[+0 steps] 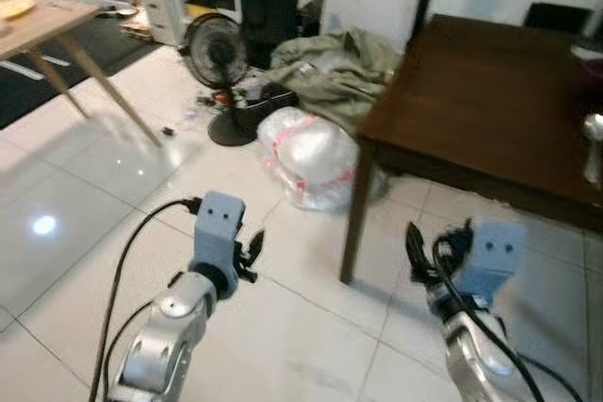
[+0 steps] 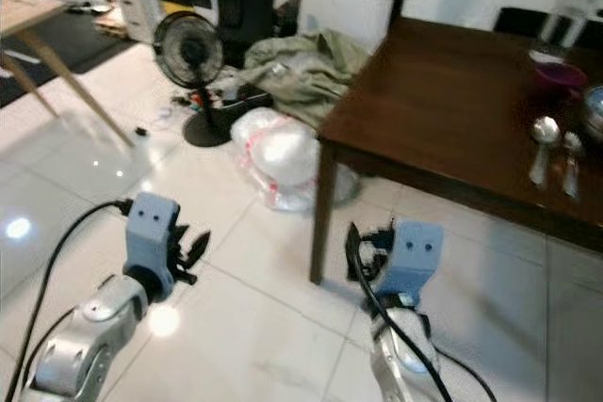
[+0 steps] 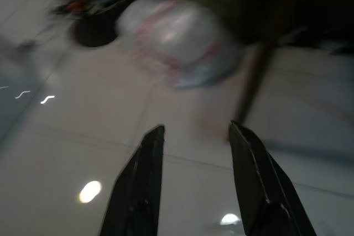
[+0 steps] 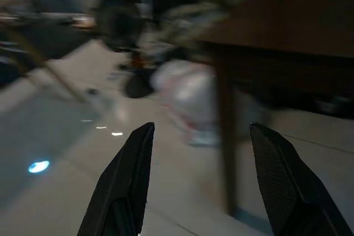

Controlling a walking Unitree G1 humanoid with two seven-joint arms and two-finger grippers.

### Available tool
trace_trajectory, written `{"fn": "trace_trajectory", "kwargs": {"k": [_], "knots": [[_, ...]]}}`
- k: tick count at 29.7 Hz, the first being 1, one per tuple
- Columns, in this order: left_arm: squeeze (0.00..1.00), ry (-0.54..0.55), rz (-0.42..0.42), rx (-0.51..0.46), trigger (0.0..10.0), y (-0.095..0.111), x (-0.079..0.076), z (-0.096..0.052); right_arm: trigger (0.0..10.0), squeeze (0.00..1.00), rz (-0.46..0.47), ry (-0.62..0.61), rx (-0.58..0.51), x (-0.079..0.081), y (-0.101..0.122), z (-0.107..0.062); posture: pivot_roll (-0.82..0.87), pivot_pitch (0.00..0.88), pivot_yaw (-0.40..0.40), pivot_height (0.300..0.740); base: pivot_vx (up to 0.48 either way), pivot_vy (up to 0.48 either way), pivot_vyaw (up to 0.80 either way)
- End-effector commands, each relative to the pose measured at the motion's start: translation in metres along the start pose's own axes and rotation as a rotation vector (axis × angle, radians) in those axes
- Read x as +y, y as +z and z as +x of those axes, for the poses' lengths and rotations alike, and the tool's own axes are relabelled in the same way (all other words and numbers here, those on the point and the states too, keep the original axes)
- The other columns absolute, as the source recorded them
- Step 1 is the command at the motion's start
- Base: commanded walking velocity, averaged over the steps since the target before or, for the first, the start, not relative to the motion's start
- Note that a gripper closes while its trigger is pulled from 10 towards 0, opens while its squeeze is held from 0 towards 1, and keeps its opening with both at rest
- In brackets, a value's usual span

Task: Setting the table

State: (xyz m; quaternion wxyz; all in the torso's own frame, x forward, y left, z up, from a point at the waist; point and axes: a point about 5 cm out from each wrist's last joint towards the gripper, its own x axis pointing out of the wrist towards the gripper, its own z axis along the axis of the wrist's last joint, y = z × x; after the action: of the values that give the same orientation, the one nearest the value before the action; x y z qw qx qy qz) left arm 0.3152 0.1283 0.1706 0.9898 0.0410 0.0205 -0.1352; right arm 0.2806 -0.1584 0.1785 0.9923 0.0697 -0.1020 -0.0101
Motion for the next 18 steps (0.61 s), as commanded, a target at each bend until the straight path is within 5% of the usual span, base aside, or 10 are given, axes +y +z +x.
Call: {"fn": "trace_trajectory", "kwargs": {"k": [1,18], "knots": [[0.0,0.007,-0.009,0.038,10.0,-0.0101,-0.0011,-0.0024,10.0,0.0,-0.01,-0.013,0.031,-0.0042,-0.007,-0.0041,0.0,0.131,0.12,0.74,0.0,0.0,0.78],[0.0,0.112,-0.001,0.061,10.0,-0.0144,0.0085,0.0005,10.0,0.0,-0.006,-0.012,0.033,-0.0034,-0.0075,-0.0045,0.0,0.135,0.119,0.74,0.0,0.0,0.78]]}}
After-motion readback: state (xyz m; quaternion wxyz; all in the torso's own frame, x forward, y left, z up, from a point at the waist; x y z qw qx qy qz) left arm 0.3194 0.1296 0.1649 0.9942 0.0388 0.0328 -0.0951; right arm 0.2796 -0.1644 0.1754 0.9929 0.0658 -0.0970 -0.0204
